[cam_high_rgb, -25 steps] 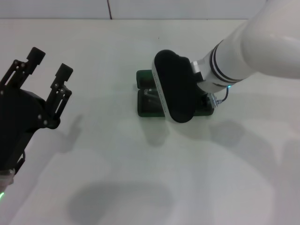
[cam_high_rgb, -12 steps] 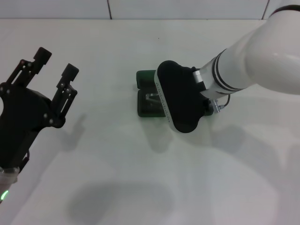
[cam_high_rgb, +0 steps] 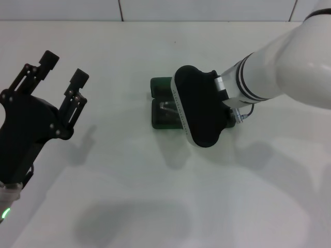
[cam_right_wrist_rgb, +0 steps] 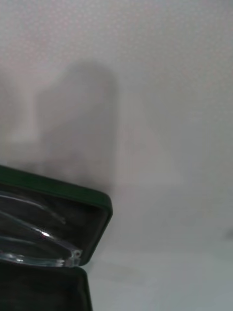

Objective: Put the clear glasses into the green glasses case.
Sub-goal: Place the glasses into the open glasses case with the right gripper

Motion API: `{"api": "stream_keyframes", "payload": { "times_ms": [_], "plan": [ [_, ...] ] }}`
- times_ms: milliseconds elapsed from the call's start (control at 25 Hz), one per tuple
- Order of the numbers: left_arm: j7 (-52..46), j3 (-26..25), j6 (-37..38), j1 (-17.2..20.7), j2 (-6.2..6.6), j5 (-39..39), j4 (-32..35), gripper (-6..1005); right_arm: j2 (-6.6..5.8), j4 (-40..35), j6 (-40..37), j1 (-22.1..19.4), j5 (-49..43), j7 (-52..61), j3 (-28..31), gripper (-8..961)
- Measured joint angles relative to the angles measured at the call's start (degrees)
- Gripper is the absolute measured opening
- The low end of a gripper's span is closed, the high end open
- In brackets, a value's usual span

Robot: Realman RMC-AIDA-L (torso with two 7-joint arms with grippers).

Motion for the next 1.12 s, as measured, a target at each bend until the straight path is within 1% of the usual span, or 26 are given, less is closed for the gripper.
{"api": "stream_keyframes", "payload": {
  "times_ms": [320, 640, 840, 960, 1120],
  "plan": [
    [-0.1, 0.0, 0.0, 0.0, 0.00, 0.0, 0.0, 532, 0.00, -1.1, 1.9, -1.9, -2.5, 0.0, -2.1, 277],
    [-0.1, 0.0, 0.0, -0.5, 0.00, -0.2, -0.2, 532, 0.00, -1.3, 2.9, -2.5, -3.1, 0.9, -2.8, 304],
    [-0.1, 0.0, -0.4, -0.6, 0.00, -0.2, -0.2, 532, 0.00, -2.7, 4.5, -4.2, -4.2, 1.1, -3.7, 320],
    [-0.1, 0.0, -1.1, -0.8, 0.00, -0.2, -0.1, 533, 0.00, -3.2, 4.6, -4.9, -4.6, 1.5, -3.7, 530],
    [-0.1, -0.1, -1.3, -0.7, 0.00, -0.1, 0.0, 533, 0.00, -5.4, 3.8, -5.6, -4.0, 1.9, -2.3, 586]
  ]
}}
